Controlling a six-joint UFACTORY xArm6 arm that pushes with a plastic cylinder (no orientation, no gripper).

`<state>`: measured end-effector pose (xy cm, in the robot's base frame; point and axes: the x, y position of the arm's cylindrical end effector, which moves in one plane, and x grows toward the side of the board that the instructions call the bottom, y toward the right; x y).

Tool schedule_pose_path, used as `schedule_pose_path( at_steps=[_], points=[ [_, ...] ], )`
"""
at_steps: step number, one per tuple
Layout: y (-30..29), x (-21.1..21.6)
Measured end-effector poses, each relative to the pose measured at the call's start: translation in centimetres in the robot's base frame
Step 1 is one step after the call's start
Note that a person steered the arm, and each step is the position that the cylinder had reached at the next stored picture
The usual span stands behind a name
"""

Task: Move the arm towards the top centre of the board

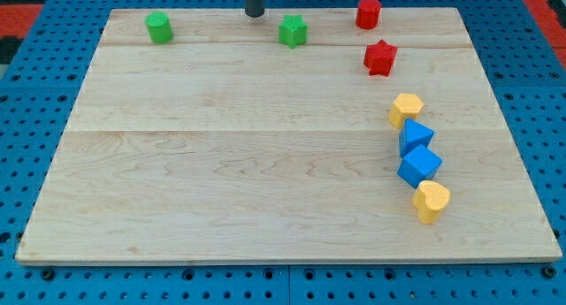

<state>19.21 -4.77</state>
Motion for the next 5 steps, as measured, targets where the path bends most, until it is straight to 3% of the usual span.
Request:
schedule_pose_path(
  at_steps=[4, 5],
  points=[
    [1.1, 0.0],
    [7.1, 0.1]
  ],
)
